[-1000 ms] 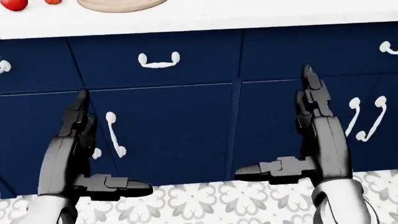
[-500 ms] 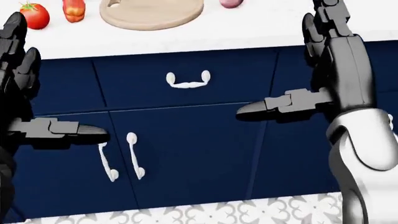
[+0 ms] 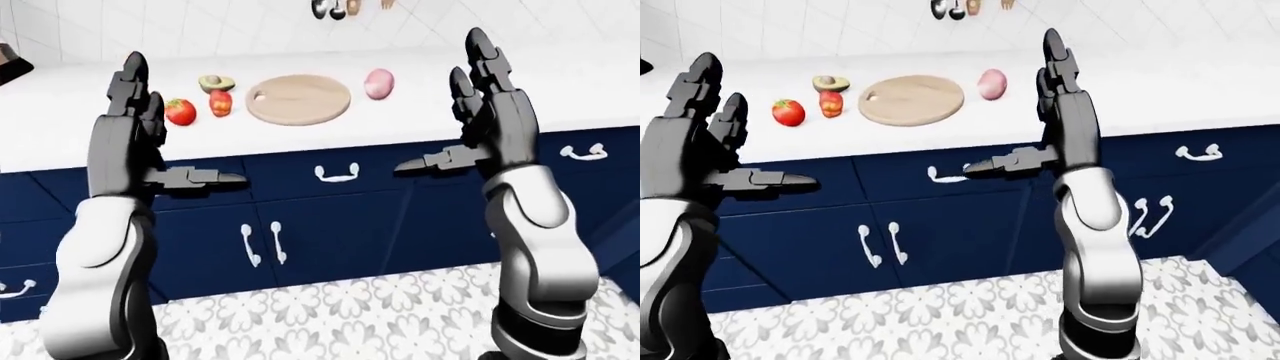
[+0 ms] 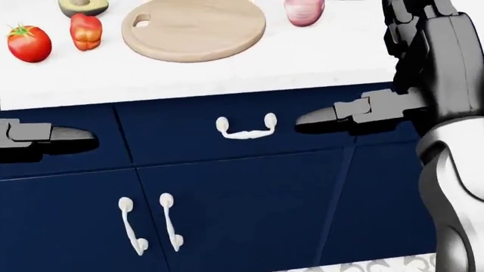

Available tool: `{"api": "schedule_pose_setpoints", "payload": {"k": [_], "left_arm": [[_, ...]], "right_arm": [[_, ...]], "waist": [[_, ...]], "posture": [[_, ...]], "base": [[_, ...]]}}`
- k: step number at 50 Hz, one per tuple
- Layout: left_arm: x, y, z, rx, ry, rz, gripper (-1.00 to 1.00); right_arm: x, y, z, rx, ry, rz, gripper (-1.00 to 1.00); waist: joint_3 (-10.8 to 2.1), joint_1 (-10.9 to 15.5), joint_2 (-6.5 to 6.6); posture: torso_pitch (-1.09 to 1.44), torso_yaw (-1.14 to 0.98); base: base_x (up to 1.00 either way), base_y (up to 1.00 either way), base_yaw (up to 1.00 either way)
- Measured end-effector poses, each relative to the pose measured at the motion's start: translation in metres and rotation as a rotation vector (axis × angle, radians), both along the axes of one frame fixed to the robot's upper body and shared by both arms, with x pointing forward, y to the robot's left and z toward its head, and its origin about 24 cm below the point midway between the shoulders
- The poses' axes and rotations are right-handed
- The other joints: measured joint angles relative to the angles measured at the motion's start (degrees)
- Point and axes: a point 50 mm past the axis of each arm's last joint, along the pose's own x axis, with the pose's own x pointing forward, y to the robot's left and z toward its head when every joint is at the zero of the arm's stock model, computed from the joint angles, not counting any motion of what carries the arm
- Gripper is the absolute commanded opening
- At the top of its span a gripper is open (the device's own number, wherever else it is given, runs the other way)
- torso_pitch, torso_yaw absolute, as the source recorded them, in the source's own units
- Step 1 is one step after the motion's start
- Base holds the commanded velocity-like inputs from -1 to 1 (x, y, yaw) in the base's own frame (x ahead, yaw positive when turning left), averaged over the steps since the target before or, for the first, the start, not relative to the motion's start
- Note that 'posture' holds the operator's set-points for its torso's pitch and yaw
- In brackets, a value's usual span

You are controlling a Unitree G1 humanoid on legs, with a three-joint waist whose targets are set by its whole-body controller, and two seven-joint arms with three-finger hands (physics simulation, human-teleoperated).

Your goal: Place the avocado, onion, tomato and bell pepper on the cutting board.

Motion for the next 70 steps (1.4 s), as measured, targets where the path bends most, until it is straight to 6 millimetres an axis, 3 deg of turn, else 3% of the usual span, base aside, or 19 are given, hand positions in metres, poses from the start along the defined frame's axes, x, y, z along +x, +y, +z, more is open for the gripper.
{"api": "schedule_pose_setpoints", "payload": {"k": [2, 4, 8, 11, 16, 20, 22, 26, 32, 37, 44, 47, 50, 55, 58, 63, 67, 69, 70], "left_arm": [[0.002, -0.003, -0.002, 0.006, 0.013, -0.019, 1.0], [0.003, -0.003, -0.002, 0.009, 0.017, -0.021, 1.0], [0.0, 0.0, 0.004, 0.023, -0.015, -0.001, 1.0], [-0.002, 0.002, 0.007, 0.032, -0.031, 0.011, 1.0], [-0.002, 0.011, 0.0, 0.02, 0.011, 0.053, 1.0], [-0.005, 0.01, 0.005, 0.031, -0.023, 0.046, 1.0], [-0.005, 0.01, 0.005, 0.032, -0.023, 0.046, 1.0], [0.0, 0.007, -0.006, 0.016, 0.041, 0.022, 1.0], [-0.005, 0.007, 0.007, 0.039, -0.036, 0.029, 1.0], [-0.005, 0.011, 0.005, 0.033, -0.018, 0.06, 1.0], [-0.003, 0.01, 0.006, 0.038, -0.019, 0.054, 1.0], [0.0, 0.004, 0.0, 0.032, 0.01, 0.022, 1.0], [0.001, 0.002, 0.0, 0.035, 0.021, 0.005, 1.0], [-0.004, 0.005, 0.011, 0.05, -0.034, 0.03, 1.0], [-0.005, 0.006, 0.016, 0.058, -0.06, 0.039, 1.0], [-0.002, 0.013, 0.005, 0.038, 0.006, 0.064, 1.0], [-0.003, 0.012, 0.004, 0.039, 0.01, 0.063, 1.0], [-0.005, 0.012, 0.009, 0.047, -0.02, 0.061, 1.0], [-0.007, 0.011, 0.01, 0.046, -0.03, 0.059, 1.0]], "right_arm": [[0.001, -0.005, -0.005, 0.008, 0.031, -0.026, 1.0], [0.003, -0.005, -0.007, 0.009, 0.04, -0.032, 1.0], [0.0, 0.0, -0.001, 0.005, 0.007, -0.007, 1.0], [0.0, 0.003, 0.0, 0.006, -0.005, 0.008, 1.0], [0.002, 0.008, -0.009, 0.004, 0.047, 0.039, 1.0], [-0.001, 0.006, 0.0, -0.003, 0.005, 0.022, 1.0], [-0.002, 0.007, 0.002, -0.012, -0.012, 0.025, 1.0], [0.001, 0.004, -0.007, -0.014, 0.032, 0.013, 1.0], [-0.002, 0.006, 0.001, -0.016, -0.016, 0.014, 1.0], [-0.001, 0.011, -0.005, -0.026, 0.005, 0.049, 1.0], [-0.003, 0.009, -0.003, -0.024, -0.01, 0.039, 1.0], [-0.002, 0.003, -0.01, -0.024, 0.016, 0.013, 1.0], [-0.001, -0.001, -0.012, -0.024, 0.037, -0.007, 1.0], [-0.007, 0.001, -0.001, -0.023, -0.021, 0.004, 1.0], [-0.008, 0.001, 0.006, -0.003, -0.046, 0.013, 1.0], [-0.002, 0.008, -0.007, 0.019, 0.029, 0.038, 1.0], [0.0, 0.006, -0.009, 0.001, 0.038, 0.019, 1.0], [-0.003, 0.007, -0.004, -0.002, 0.005, 0.024, 1.0], [-0.005, 0.007, -0.002, -0.007, -0.013, 0.026, 1.0]], "waist": [[0.09, -0.6, -0.5], [-0.17, -0.8, 0.06], [0.3, -1.0, 2.94], [-0.44, -1.0, 5.9], [-0.05, -0.2, 5.11], [0.84, 0.0, 2.27], [0.72, 0.5, 0.07], [0.69, -0.7, 2.27], [0.23, -0.7, 5.93], [-0.31, -0.1, 5.18], [-0.32, 1.1, -0.31], [1.2, -0.2, -0.2], [0.74, -0.8, -0.37], [0.45, -1.2, 2.68], [-0.83, -1.1, 5.54], [1.64, -0.8, 4.35], [1.66, -0.7, 2.2], [1.11, -0.3, 0.24], [1.02, -0.1, 0.15]], "posture": [[0.0, 0.0], [0.0, 0.0], [0.0, 0.0], [0.0, 0.0], [0.0, 0.0], [0.0, 0.0], [0.0, 0.0], [0.0, 0.0], [0.0, 0.0], [0.0, 0.0], [0.0, 0.0], [0.0, 0.0], [0.0, 0.0], [0.0, 0.0], [0.0, 0.0], [0.0, 0.0], [0.0, 0.0], [0.0, 0.0], [0.0, 0.0]], "base": [[0.19, 0.0, 0.0], [0.19, 0.0, 0.0], [0.18, 0.0, 0.0], [0.15, 0.0, 0.0], [0.06, 0.0, 0.0], [0.0, 0.0, 0.0], [0.05, 0.0, 0.0], [0.21, 0.0, 0.0], [0.34, 0.0, 0.0], [0.34, 0.0, 0.0], [0.34, 0.0, 0.0], [0.35, 0.0, 0.0], [0.35, 0.02, 0.0], [0.3, 0.02, 0.0], [0.03, 0.0, 0.0], [0.0, 0.0, 0.0], [0.0, 0.0, 0.0], [0.0, 0.0, 0.0], [0.0, 0.0, 0.0]]}}
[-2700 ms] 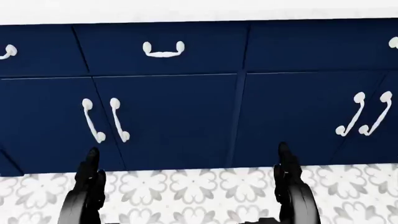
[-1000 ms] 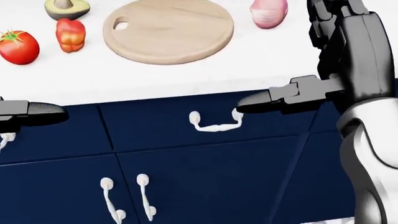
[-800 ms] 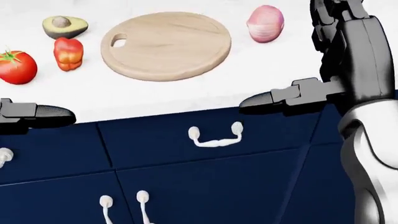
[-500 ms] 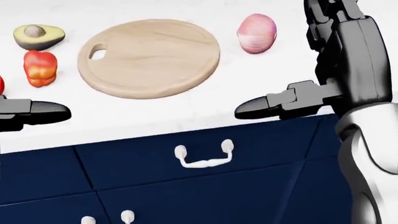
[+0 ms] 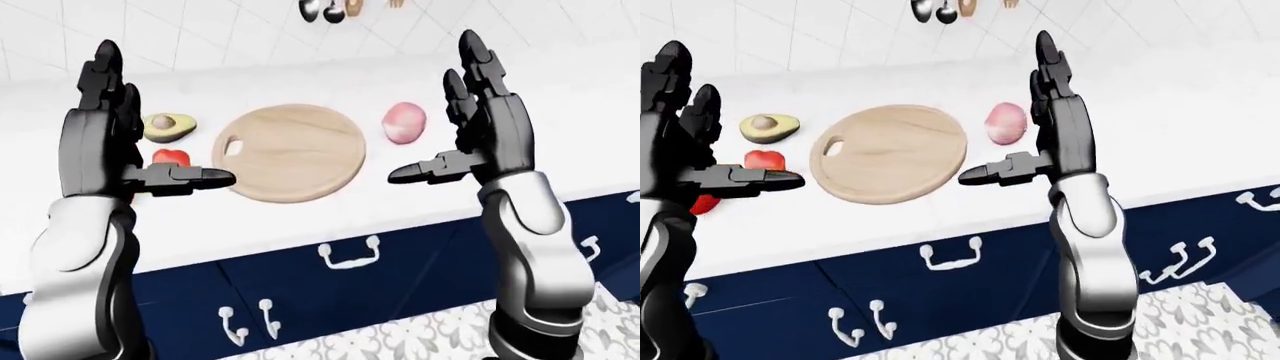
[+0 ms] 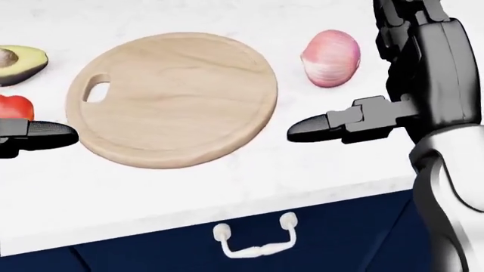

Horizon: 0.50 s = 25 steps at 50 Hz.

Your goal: Place the avocado, onion, tomato and bell pepper on the cutting board.

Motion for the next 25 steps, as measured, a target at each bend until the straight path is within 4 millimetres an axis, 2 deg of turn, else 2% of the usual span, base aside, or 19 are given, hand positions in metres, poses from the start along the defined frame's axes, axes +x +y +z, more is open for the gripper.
{"api": "schedule_pose_setpoints", "payload": {"k": [1, 3, 7, 10, 12, 14, 17, 22, 25], "left_arm": [[0.0, -0.001, -0.002, -0.001, 0.004, -0.004, 1.0], [0.004, -0.004, -0.007, -0.007, 0.039, -0.027, 1.0], [0.004, -0.009, -0.005, 0.001, 0.036, -0.061, 1.0], [0.001, -0.005, 0.001, 0.007, -0.003, -0.033, 1.0], [0.0, -0.002, 0.003, 0.01, -0.017, -0.014, 1.0], [-0.001, 0.0, 0.003, 0.012, -0.017, 0.001, 1.0], [0.001, 0.005, -0.006, -0.004, 0.031, 0.029, 1.0], [0.001, 0.004, -0.002, 0.001, 0.014, 0.031, 1.0], [0.002, 0.0, -0.002, 0.005, 0.016, 0.007, 1.0]], "right_arm": [[-0.001, -0.001, 0.0, -0.003, -0.008, -0.001, 1.0], [-0.001, -0.004, -0.003, -0.002, 0.004, -0.015, 1.0], [0.001, -0.009, -0.006, 0.005, 0.019, -0.044, 1.0], [-0.001, -0.005, 0.0, 0.003, -0.013, -0.023, 1.0], [-0.003, -0.003, 0.004, 0.0, -0.038, -0.007, 1.0], [-0.004, -0.001, 0.005, 0.001, -0.05, 0.007, 1.0], [-0.001, 0.005, -0.005, 0.007, 0.001, 0.033, 1.0], [0.003, -0.002, -0.006, 0.039, 0.021, 0.0, 1.0], [0.0, -0.007, -0.002, 0.038, -0.003, -0.03, 1.0]], "waist": [[0.02, 0.0, 0.54], [-0.88, -0.4, 1.72], [-1.46, -0.3, 1.57], [-1.25, -0.2, 2.26], [-1.21, -0.2, 3.35], [-1.89, 0.5, 4.78], [-1.74, 2.0, 3.99], [0.08, 0.7, 1.73], [-0.11, 0.7, -0.23]], "posture": [[0.0, 0.0], [0.0, 0.0], [0.0, 0.0], [0.0, 0.0], [0.0, 0.0], [0.0, 0.0], [0.0, 0.0], [0.0, 0.0], [0.0, 0.0]], "base": [[0.0, 0.0, 0.3], [0.01, 0.0, 0.45], [0.12, 0.0, 0.82], [0.15, 0.0, 0.88], [0.15, 0.0, 0.88], [0.15, 0.0, 0.87], [0.09, 0.0, 0.51], [0.0, 0.0, 0.0], [0.0, 0.0, 0.0]]}}
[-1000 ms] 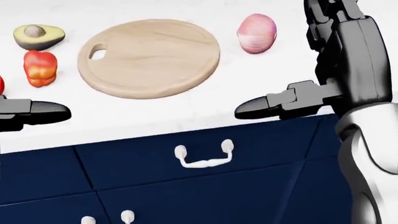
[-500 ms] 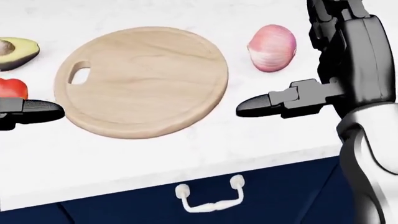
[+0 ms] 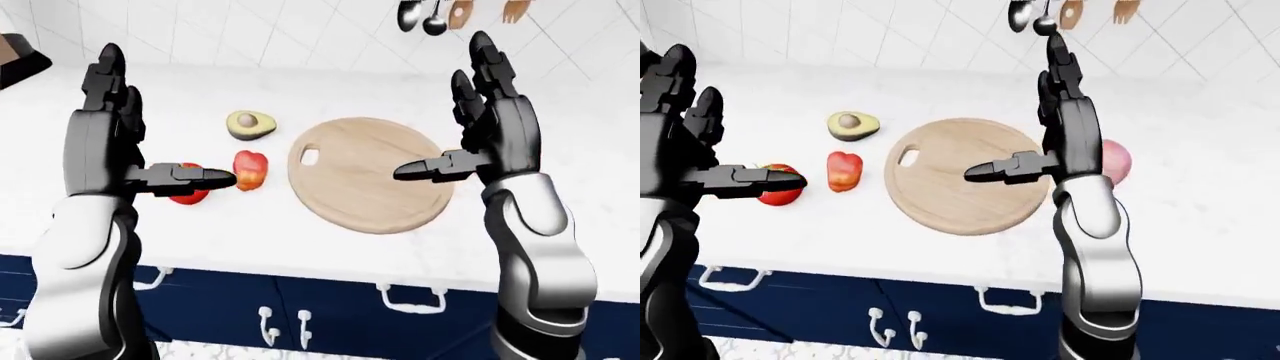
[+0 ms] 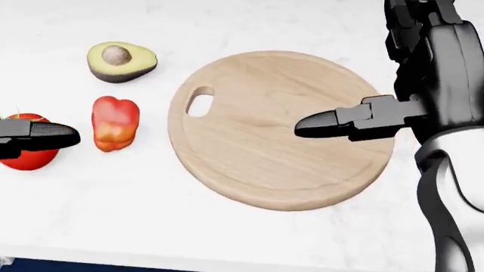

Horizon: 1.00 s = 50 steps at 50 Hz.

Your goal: Place the avocado, onion, tomato and bell pepper on the cutting board.

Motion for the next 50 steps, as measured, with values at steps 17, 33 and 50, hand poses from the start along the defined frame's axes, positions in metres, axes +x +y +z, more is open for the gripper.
{"api": "schedule_pose_setpoints", "payload": {"k": [17, 33, 50], "left_arm": [[-0.002, 0.0, 0.004, 0.003, -0.006, -0.009, 1.0], [-0.004, 0.009, 0.003, -0.021, -0.014, 0.018, 1.0], [-0.001, 0.01, 0.001, -0.026, -0.013, 0.015, 1.0]], "right_arm": [[-0.001, -0.006, 0.005, 0.024, -0.023, -0.032, 1.0], [-0.001, -0.052, 0.016, -0.119, 0.096, -0.278, 1.0], [0.003, -0.108, 0.011, -0.405, 0.272, -0.521, 1.0]], "waist": [[-1.54, -0.9, 2.33], [-1.15, -0.3, 1.52], [-1.24, -0.5, 1.59]], "posture": [[0.0, 0.0], [0.0, 0.0], [0.0, 0.0]], "base": [[0.0, 0.0, 0.0], [0.0, 0.0, 0.0], [0.0, 0.0, 0.0]]}}
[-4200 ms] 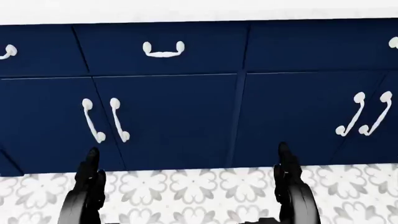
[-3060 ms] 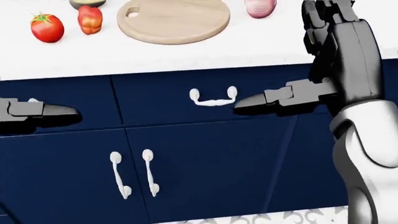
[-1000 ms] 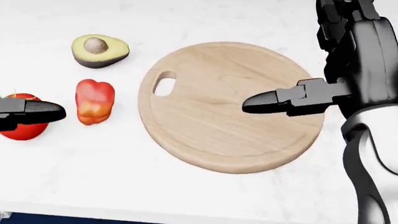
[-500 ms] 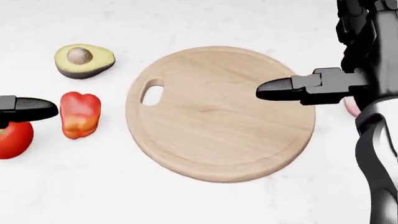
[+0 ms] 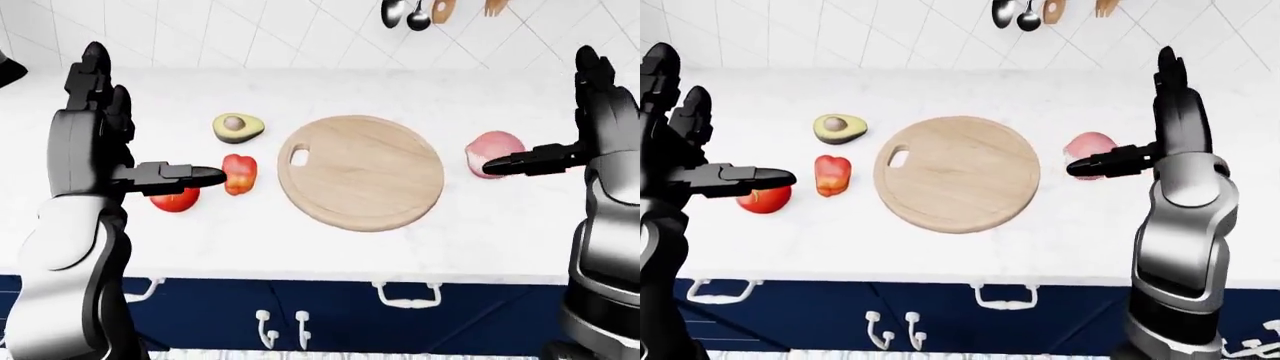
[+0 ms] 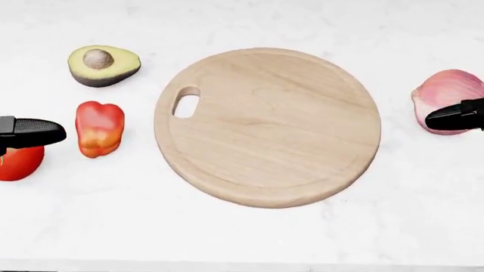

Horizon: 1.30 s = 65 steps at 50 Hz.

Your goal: Place the avocado, onion, tomato and bell pepper on the cutting board.

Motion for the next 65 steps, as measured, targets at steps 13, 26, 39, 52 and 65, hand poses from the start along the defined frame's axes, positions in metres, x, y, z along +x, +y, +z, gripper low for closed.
{"api": "schedule_pose_setpoints", "payload": {"k": [13, 26, 39, 52, 65], "left_arm": [[-0.003, 0.001, -0.002, -0.001, 0.002, 0.002, 1.0], [-0.001, 0.002, -0.002, -0.002, 0.003, 0.006, 1.0], [-0.003, 0.005, -0.002, -0.001, 0.001, 0.019, 1.0], [-0.006, 0.006, -0.002, 0.003, 0.003, 0.02, 1.0], [-0.008, 0.007, 0.003, 0.007, -0.008, 0.025, 1.0]], "right_arm": [[0.016, -0.006, -0.045, 0.029, 0.093, -0.013, 1.0], [0.03, -0.004, -0.058, 0.075, 0.096, 0.006, 0.92], [0.034, -0.005, -0.063, 0.082, 0.101, 0.014, 0.73], [0.038, -0.002, -0.063, 0.075, 0.103, 0.017, 0.5], [0.033, -0.003, -0.058, 0.06, 0.109, 0.026, -0.13]], "waist": [[-0.26, -0.1, 0.61], [-0.53, -0.2, 0.47], [-0.59, -0.1, 0.21], [-0.51, -0.1, 0.29], [-0.31, -0.1, 0.3]], "posture": [[0.0, 0.0], [0.0, 0.0], [0.0, 0.0], [0.0, 0.0], [0.0, 0.0]], "base": [[0.0, 0.0, 0.0], [0.0, 0.0, 0.0], [0.0, 0.0, 0.0], [0.0, 0.0, 0.0], [0.0, 0.0, 0.0]]}}
